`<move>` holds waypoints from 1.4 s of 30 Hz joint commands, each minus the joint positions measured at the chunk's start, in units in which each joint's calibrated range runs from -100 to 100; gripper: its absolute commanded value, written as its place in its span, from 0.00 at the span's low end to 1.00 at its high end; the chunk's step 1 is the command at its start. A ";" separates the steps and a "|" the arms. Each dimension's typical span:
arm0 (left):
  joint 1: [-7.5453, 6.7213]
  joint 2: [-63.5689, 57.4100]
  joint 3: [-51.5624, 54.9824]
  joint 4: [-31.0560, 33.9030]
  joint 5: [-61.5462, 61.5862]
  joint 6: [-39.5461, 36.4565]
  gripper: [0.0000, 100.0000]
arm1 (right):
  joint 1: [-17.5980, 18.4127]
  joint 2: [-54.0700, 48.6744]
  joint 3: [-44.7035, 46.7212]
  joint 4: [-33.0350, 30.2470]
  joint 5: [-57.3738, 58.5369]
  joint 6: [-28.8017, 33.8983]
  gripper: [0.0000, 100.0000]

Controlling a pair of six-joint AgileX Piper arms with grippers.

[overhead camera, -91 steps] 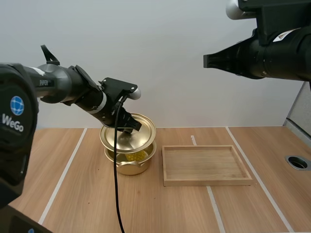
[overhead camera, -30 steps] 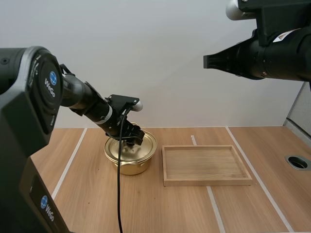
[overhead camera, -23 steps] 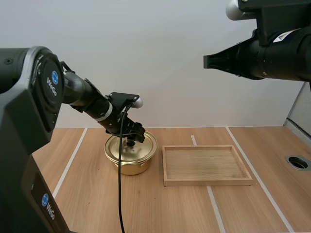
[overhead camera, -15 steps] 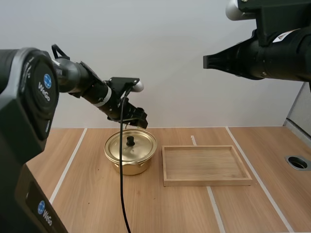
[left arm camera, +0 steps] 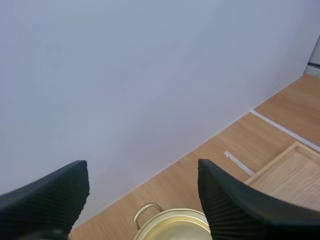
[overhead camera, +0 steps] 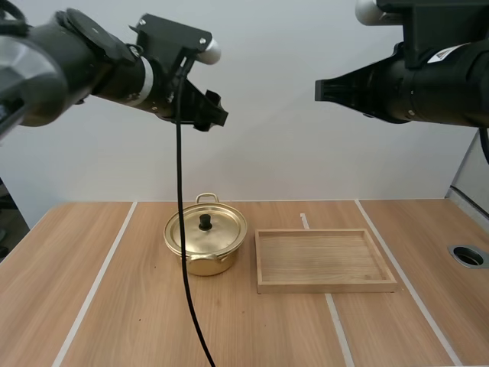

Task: Open the pot, put the pineapple inside, and close it

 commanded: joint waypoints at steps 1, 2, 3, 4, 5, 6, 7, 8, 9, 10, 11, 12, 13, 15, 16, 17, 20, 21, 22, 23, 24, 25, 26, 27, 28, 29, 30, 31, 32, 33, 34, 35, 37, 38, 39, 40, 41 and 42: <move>0.03 -5.62 0.60 0.29 -4.69 -1.54 1.00 | -0.22 -0.67 -0.14 1.37 -0.40 0.08 0.00; 0.03 -7.54 1.11 0.90 -5.62 -2.15 1.00 | -0.22 -0.67 -0.14 2.34 -0.40 0.08 0.00; 0.03 -9.56 1.52 1.39 -6.65 -2.85 1.00 | -0.22 -0.67 -0.14 3.11 -0.40 0.08 0.00; 0.03 -11.53 1.98 1.74 -7.51 -3.32 1.00 | -0.22 -0.67 -0.14 3.44 -0.40 0.08 0.00; 0.03 -13.51 2.78 2.61 -8.79 -3.85 1.00 | -0.22 -0.67 -0.14 3.59 -0.40 0.08 0.00; 0.03 -15.52 3.52 3.79 -10.35 -4.60 1.00 | -0.22 -0.67 -0.14 3.59 -0.40 0.08 0.00; 0.03 -17.62 4.23 5.11 -12.14 -5.36 1.00 | -0.22 -0.67 -0.14 3.59 -0.40 0.08 0.00; 0.03 -19.21 4.97 6.48 -13.86 -5.76 1.00 | -0.22 -0.67 -0.14 3.59 -0.40 0.08 0.00; 0.03 -21.26 5.74 8.18 -16.17 -6.46 1.00 | -0.22 -0.67 -0.14 3.59 -0.40 0.08 0.00; 0.03 -22.84 6.33 9.56 -17.95 -7.33 1.00 | -0.22 -0.67 -0.14 3.71 -0.40 0.08 0.00; 0.03 -24.72 7.02 11.06 -20.04 -8.59 1.00 | -0.22 -0.67 -0.14 3.71 -0.40 0.08 0.00; 0.03 -26.55 7.45 12.37 -21.13 -9.52 1.00 | -0.22 -0.67 -0.14 3.71 -0.40 0.08 0.00; 0.03 -27.94 7.80 13.10 -21.14 -10.10 1.00 | -0.22 -0.67 -0.14 3.71 -0.40 0.08 0.00; 0.03 -31.44 8.48 13.81 -21.14 -11.37 1.00 | -0.22 -0.67 -0.14 3.71 -0.40 0.08 0.00; 0.03 -32.71 8.63 13.81 -21.14 -11.92 1.00 | -0.22 -0.67 -0.14 3.71 -0.40 0.08 0.00; 0.03 -34.23 8.94 13.81 -21.14 -12.15 1.00 | -0.22 -0.67 -0.14 3.71 -0.40 0.08 0.00; 0.03 -38.23 9.85 14.34 -21.14 -12.15 0.88 | -0.22 -0.67 -0.14 3.71 -0.40 0.08 0.00; 0.03 -39.46 10.43 14.73 -21.14 -12.15 0.76 | -0.22 -0.67 -0.14 3.71 -0.40 0.08 0.00; 0.03 -40.43 10.90 15.42 -21.14 -12.15 0.68 | -0.22 -0.67 -0.14 3.71 -0.40 0.08 0.00; 0.03 -41.68 11.58 16.11 -21.14 -12.15 0.58 | -0.22 -0.67 -0.14 3.71 -0.40 0.08 0.00; 0.03 -42.98 12.33 16.89 -21.32 -12.15 0.47 | -0.22 -0.67 -0.14 3.71 -0.40 0.08 0.00; 0.03 -44.06 13.04 17.41 -22.10 -12.15 0.38 | -0.22 -0.67 -0.14 3.71 -0.40 0.08 0.00; 0.03 -45.54 14.02 17.99 -23.40 -12.15 0.28 | -0.22 -0.67 -0.14 3.71 -0.40 0.08 0.00; 0.03 -47.11 15.21 18.81 -25.35 -12.15 0.20 | -0.22 -0.67 -0.14 3.71 -0.40 0.08 0.00; 0.03 -48.72 16.31 19.64 -27.50 -12.15 0.11 | -0.22 -0.67 -0.14 3.71 -0.40 0.08 0.00; 0.03 -50.29 18.04 20.73 -31.62 -12.81 0.02 | -0.22 -0.67 -0.14 3.71 -0.40 0.08 0.00; 0.03 -51.54 20.59 22.79 -37.68 -15.08 0.00 | -0.22 -0.67 -0.14 3.71 -0.40 0.08 0.00; 0.03 -52.55 23.49 25.29 -42.56 -17.74 0.00 | -0.22 -0.67 -0.14 3.71 -0.40 0.08 0.00; 0.03 -53.83 26.67 28.00 -48.43 -21.85 0.00 | -0.22 -0.67 -0.14 3.71 -0.40 0.08 0.00; 0.03 -55.10 30.08 30.78 -53.71 -26.19 0.00 | -0.22 -0.67 -0.14 3.71 -0.40 0.08 0.00; 0.03 -56.40 33.52 33.31 -57.79 -30.49 0.00 | -0.22 -0.67 -0.14 3.82 -0.40 0.08 0.00; 0.03 -57.41 36.11 34.77 -60.08 -33.60 0.00 | -0.22 -0.67 -0.14 3.85 -0.40 0.08 0.00; 0.03 -59.45 41.87 35.98 -60.34 -39.92 0.00 | -0.22 -0.67 -0.14 3.85 -0.40 0.08 0.00; 0.03 -60.10 44.02 35.98 -59.49 -41.77 0.00 | -0.22 -0.67 -0.14 3.85 -0.40 0.08 0.00; 0.03 -60.35 46.46 35.98 -57.75 -43.28 0.00 | -0.22 -0.67 -0.14 3.85 -0.40 0.08 0.00; 0.03 -60.60 48.65 35.98 -55.03 -44.59 0.00 | -0.22 -0.67 -0.14 3.85 -0.40 0.08 0.00; 0.03 -60.60 50.69 36.37 -52.52 -45.19 0.00 | -0.22 -0.67 -0.14 3.85 -0.40 0.08 0.00; 0.03 -60.73 52.50 36.90 -48.99 -45.64 0.00 | -0.22 -0.67 -0.14 3.85 -0.40 0.08 0.00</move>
